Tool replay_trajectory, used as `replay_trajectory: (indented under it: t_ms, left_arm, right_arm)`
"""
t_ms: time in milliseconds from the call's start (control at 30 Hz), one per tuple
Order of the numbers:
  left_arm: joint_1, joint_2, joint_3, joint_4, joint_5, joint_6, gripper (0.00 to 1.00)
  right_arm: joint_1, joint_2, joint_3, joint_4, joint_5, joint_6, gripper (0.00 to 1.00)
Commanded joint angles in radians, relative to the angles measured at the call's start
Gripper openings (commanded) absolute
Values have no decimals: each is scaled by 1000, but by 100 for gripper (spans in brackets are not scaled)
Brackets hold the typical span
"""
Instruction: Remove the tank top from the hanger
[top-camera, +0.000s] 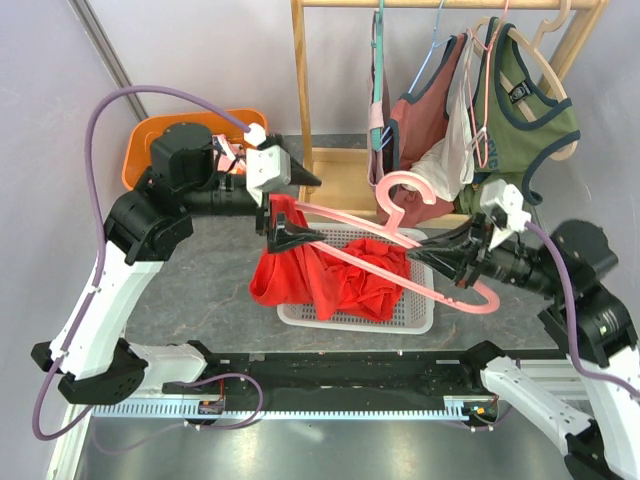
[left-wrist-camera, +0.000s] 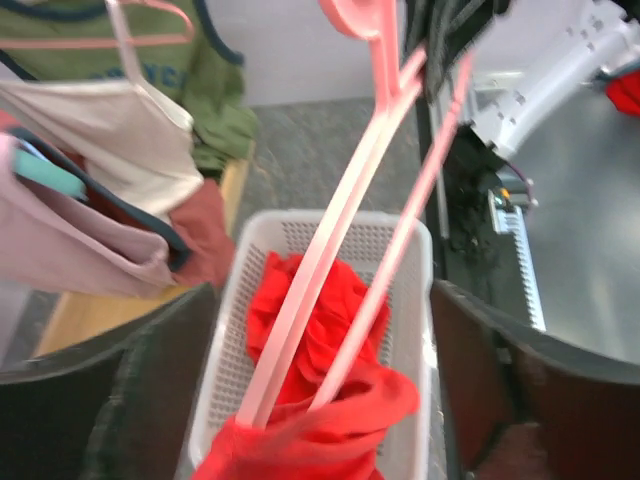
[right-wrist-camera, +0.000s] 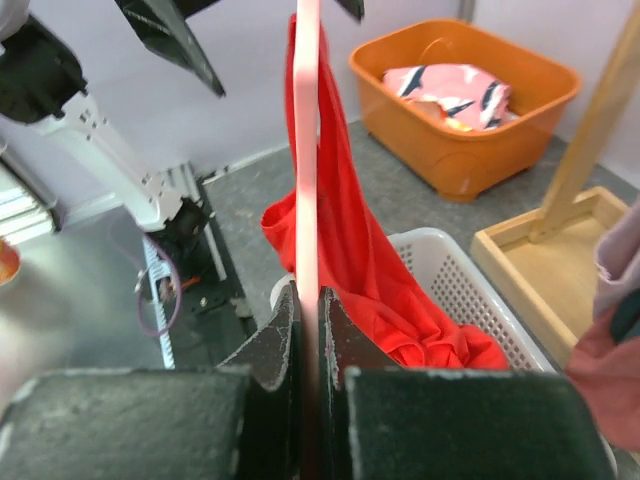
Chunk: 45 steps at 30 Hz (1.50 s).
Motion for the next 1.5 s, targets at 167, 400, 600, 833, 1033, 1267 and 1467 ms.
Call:
replay_trajectory:
  t_ms: [167, 400, 600, 833, 1033, 1267, 1467]
  left_arm:
    - [-6, 28, 167, 142, -181, 45, 100]
    - [-6, -74, -41, 224, -410, 72, 100]
    - [-6, -111, -191, 220, -364, 12, 100]
    - [-6, -46, -164, 279, -369, -39, 100]
    - [-8, 19, -66, 251, -214, -99, 100]
    - [-14, 47, -47, 240, -125, -129, 98]
    - [-20, 62, -32, 234, -113, -119, 78]
  right_arm:
    - [-2, -248, -186, 192, 257, 170, 0]
    - [-2, -342, -163, 183, 411, 168, 0]
    - [-2, -316, -73, 140, 379, 167, 0]
    - [-2, -308, -66, 142, 345, 184, 0]
    - [-3, -316, -88, 137, 347, 179, 0]
    - [-2, -299, -94, 145, 353, 165, 0]
    - [-3, -271, -106, 177, 339, 170, 0]
